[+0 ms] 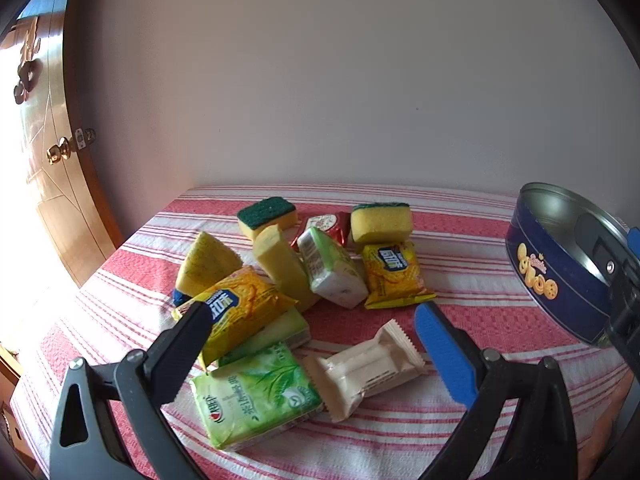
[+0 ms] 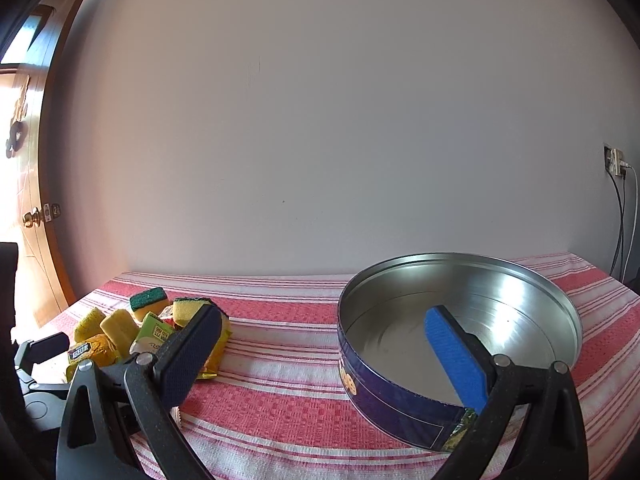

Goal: Organize objects

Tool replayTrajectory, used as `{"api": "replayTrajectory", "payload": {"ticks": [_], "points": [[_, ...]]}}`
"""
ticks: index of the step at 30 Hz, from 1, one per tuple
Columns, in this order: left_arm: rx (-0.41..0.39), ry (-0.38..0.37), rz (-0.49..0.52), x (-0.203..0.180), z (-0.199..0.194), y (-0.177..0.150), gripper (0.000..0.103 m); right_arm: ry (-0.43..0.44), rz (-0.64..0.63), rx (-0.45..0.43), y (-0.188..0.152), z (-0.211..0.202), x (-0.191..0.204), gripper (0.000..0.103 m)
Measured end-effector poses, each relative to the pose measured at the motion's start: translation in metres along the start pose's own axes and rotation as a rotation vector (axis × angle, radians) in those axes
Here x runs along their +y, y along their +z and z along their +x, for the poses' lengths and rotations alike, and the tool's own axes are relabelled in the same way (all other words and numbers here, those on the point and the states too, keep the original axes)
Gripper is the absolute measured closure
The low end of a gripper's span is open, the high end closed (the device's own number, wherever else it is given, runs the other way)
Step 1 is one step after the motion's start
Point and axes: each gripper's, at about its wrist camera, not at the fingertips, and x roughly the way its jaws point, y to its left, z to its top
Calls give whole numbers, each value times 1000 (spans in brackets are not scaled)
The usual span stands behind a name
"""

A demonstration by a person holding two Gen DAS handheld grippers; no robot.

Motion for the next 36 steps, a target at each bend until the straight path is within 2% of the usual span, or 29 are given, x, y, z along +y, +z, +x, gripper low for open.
{"api": "replayTrajectory", "payload": {"ticks": [7, 11, 16, 21, 22, 27, 31, 34, 36], "points": [[92, 25, 14, 40, -6, -21, 0, 59, -68, 73, -5, 9, 15, 1], [162, 38, -13, 48, 10, -30, 1, 125, -104, 113, -9, 12, 26, 1], [195, 0, -40, 48, 22, -28, 1, 182, -142, 129, -11, 9, 37, 1], [225, -20, -101, 50, 33, -23, 1, 195, -156, 147, -13, 15, 41, 1], [226, -20, -112, 51, 34, -23, 4, 198, -156, 150, -13, 15, 41, 1], [260, -108, -169, 60, 37, -28, 18, 219, -152, 174, -13, 19, 39, 1], [289, -80, -116, 68, 29, -27, 17, 224, -151, 191, -14, 21, 40, 1], [289, -35, -95, 74, 22, -26, 11, 231, -160, 196, -15, 22, 42, 1], [287, -41, -105, 75, 21, -24, 7, 249, -163, 204, -15, 22, 45, 1]]}}
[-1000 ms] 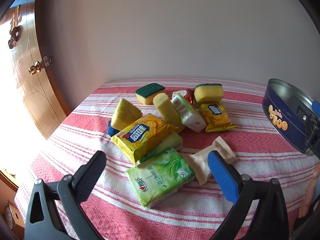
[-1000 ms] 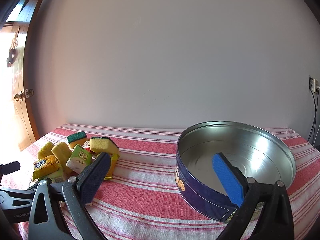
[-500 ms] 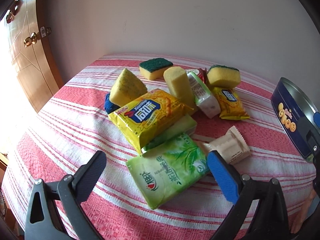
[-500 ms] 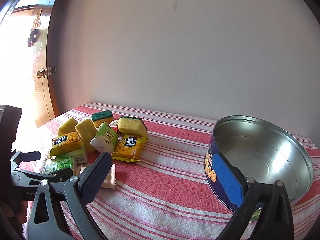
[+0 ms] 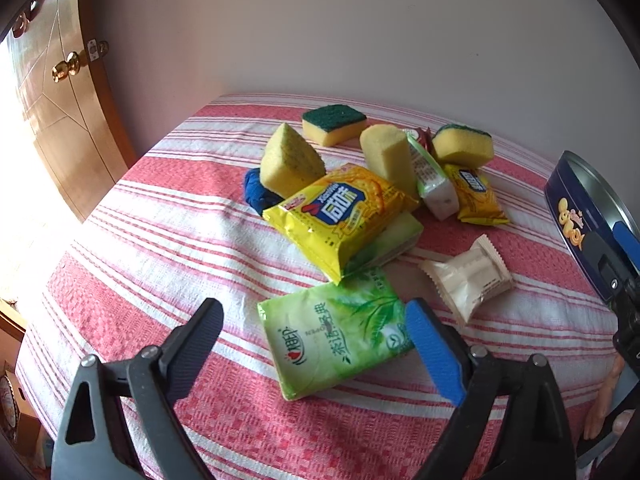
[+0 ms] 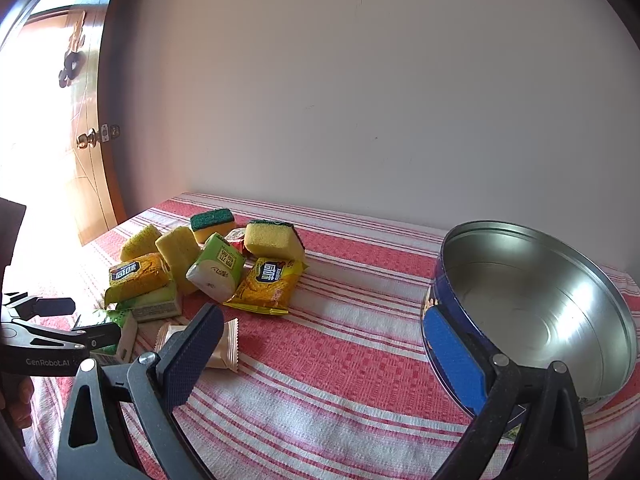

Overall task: Organize objects
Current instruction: 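Reach both tools toward the pile, left to green tissue pack, right to cream pastry, then grasp green tissue pack with left tool while right tool grasps cream pastry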

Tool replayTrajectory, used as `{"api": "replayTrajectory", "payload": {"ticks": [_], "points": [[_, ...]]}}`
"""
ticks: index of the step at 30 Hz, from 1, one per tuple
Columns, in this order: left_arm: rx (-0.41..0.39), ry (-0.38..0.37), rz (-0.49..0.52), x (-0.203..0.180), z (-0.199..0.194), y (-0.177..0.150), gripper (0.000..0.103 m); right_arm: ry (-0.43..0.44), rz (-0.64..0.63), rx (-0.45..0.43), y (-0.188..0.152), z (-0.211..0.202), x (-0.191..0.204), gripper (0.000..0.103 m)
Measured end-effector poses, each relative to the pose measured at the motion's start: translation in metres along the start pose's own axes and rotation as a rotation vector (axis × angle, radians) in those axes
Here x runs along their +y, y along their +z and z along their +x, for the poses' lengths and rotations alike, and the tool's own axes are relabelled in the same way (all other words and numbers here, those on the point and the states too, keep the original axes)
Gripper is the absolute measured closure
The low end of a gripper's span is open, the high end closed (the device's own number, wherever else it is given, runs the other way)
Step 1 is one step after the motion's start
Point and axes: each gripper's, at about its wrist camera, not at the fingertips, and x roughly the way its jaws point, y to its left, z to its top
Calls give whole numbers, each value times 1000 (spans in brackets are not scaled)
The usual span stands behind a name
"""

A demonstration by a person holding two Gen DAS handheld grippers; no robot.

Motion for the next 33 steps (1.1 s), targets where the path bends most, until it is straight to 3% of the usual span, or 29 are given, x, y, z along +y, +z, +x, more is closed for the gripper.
{"api": "replayTrajectory", "payload": {"ticks": [5, 6, 7, 11, 17, 20, 23, 27, 29, 30, 33], "points": [[33, 0, -15, -8, 11, -5, 4, 61, -22, 54, 0, 9, 13, 1], [32, 5, -15, -7, 13, -8, 7, 69, -34, 70, 0, 11, 17, 1], [34, 6, -16, -6, 15, -10, 20, 80, -47, 83, 0, 13, 21, 1], [26, -7, -38, 7, 16, -15, 24, 134, -91, 109, -1, 18, 39, 1], [7, -54, -77, 25, 11, -16, 25, 209, -103, 246, 1, 52, 69, 1], [0, -28, -84, 32, 7, -17, 26, 206, -98, 328, -1, 72, 80, 2], [-4, -18, -97, 41, 5, -18, 26, 205, -130, 414, -8, 89, 90, 20], [-6, 0, -114, 49, 8, -19, 26, 215, -141, 400, -10, 87, 92, 27], [-15, 20, -107, 47, 7, -18, 26, 214, -137, 389, -11, 84, 89, 38], [-21, 26, -105, 46, 5, -18, 26, 213, -139, 387, -12, 82, 87, 48], [-41, 22, -111, 41, -2, -16, 26, 261, -89, 384, -13, 79, 75, 51]]}}
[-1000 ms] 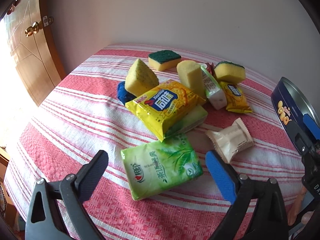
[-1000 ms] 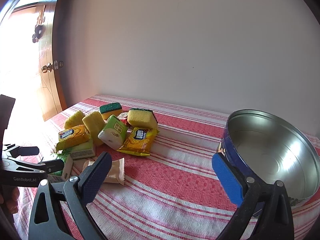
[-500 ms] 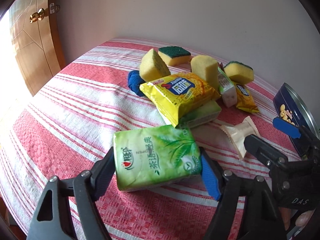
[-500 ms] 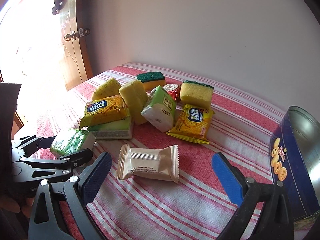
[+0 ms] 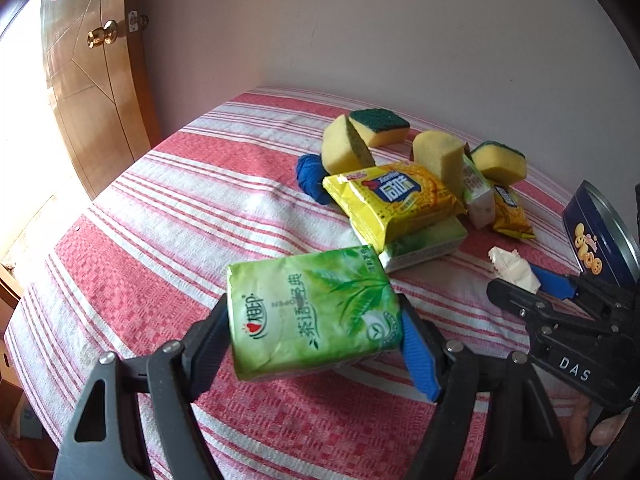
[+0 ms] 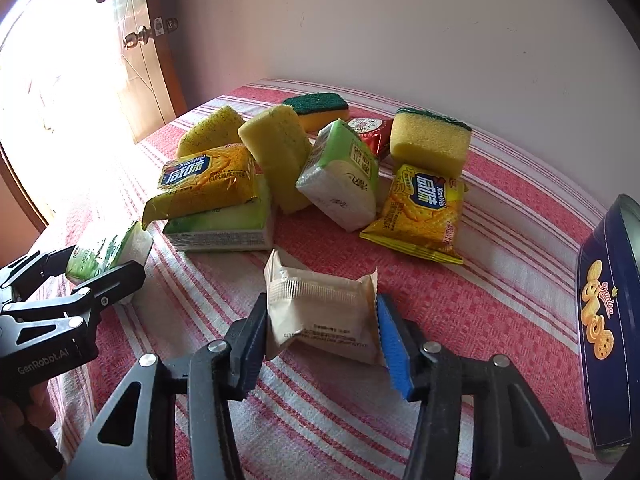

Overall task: Organize objects
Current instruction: 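Grasp green tissue pack with left tool while right tool grasps cream pastry, then carry both items over the blue tin and open both tools to drop them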

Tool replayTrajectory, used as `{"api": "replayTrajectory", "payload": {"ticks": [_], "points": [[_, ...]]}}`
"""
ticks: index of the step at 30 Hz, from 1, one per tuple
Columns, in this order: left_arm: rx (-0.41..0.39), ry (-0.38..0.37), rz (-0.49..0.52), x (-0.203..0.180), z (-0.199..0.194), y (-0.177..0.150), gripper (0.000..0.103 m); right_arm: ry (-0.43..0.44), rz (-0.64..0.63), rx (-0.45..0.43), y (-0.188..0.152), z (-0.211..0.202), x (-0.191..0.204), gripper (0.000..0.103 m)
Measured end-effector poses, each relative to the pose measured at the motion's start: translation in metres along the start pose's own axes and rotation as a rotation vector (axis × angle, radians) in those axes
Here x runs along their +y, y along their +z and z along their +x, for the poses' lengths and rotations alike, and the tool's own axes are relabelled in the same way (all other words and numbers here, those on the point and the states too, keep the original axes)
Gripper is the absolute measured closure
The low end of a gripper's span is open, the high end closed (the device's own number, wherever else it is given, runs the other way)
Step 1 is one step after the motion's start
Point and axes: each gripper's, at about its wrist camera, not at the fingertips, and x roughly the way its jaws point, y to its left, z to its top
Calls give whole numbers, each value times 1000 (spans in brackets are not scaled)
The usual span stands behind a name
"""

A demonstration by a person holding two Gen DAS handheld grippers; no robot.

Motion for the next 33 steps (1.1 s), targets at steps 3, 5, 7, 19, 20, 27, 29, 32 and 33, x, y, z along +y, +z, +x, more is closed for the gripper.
{"api": "replayTrajectory", "payload": {"ticks": [3, 5, 7, 19, 20, 27, 29, 32, 33], "points": [[-45, 4, 5, -11, -10, 2, 26, 53, 28, -41, -2, -13, -10, 53], [-73, 0, 11, -16, -17, 4, 26, 59, 42, -92, 0, -27, -16, 53], [-115, -1, 21, -29, -25, 5, 26, 70, 66, -150, 0, -47, -23, 53], [-244, -101, 208, -151, -50, 40, 26, -165, 166, -543, -13, -171, -104, 53], [-247, -118, 218, -163, -50, 42, 26, -195, 174, -559, -17, -178, -113, 53], [-283, -226, 318, -247, -54, 42, 26, -408, 215, -566, -38, -200, -178, 53], [-287, -249, 340, -266, -55, 39, 26, -469, 226, -548, -44, -200, -194, 53], [-284, -283, 365, -295, -53, 37, 26, -528, 249, -524, -48, -201, -215, 53], [-283, -291, 376, -307, -52, 36, 26, -553, 251, -516, -50, -201, -221, 53]]}}
